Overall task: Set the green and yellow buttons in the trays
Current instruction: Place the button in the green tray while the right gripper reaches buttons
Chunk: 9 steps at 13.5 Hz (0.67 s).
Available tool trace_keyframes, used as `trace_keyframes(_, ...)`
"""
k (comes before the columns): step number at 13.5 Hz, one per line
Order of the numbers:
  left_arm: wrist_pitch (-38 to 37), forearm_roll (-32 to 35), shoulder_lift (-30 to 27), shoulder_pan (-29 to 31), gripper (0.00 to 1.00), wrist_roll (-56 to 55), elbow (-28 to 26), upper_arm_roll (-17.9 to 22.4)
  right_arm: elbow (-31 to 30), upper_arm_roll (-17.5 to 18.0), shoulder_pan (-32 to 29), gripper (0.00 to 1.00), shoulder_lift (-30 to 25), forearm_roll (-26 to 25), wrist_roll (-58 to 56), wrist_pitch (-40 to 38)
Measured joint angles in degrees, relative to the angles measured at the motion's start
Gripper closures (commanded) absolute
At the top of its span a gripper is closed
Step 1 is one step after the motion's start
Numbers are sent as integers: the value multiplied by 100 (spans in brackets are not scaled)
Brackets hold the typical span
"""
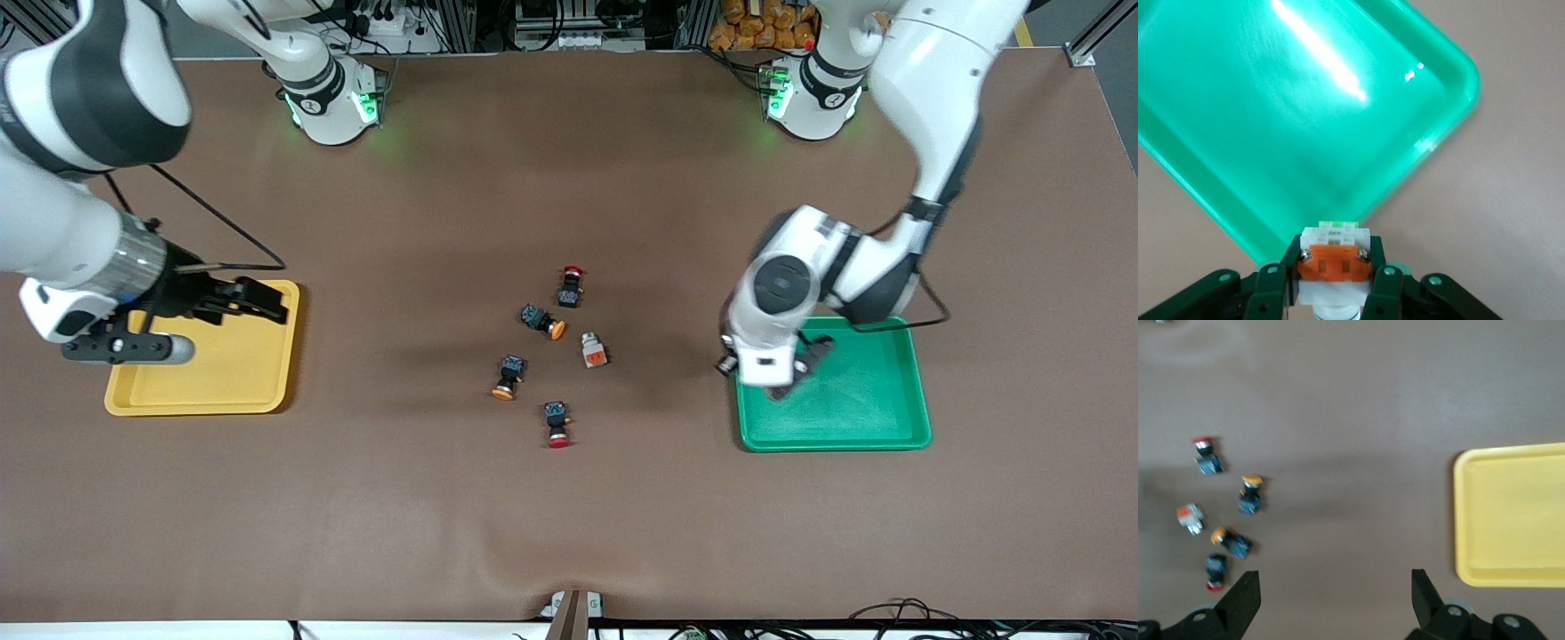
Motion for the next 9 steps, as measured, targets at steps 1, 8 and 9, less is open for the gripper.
trace_keyframes(1,-49,2,2,227,100,408,-31,7,-2,3,111,0,81,1,246,121)
trace_keyframes(8,-32,37,149,1623,61,2578,-189,25,-14,7,913,0,962,5,1816,1468)
trace_keyframes(9,18,39,192,1735,36,2712,-190,22,-13,8,1029,0,1140,5,1989,1675)
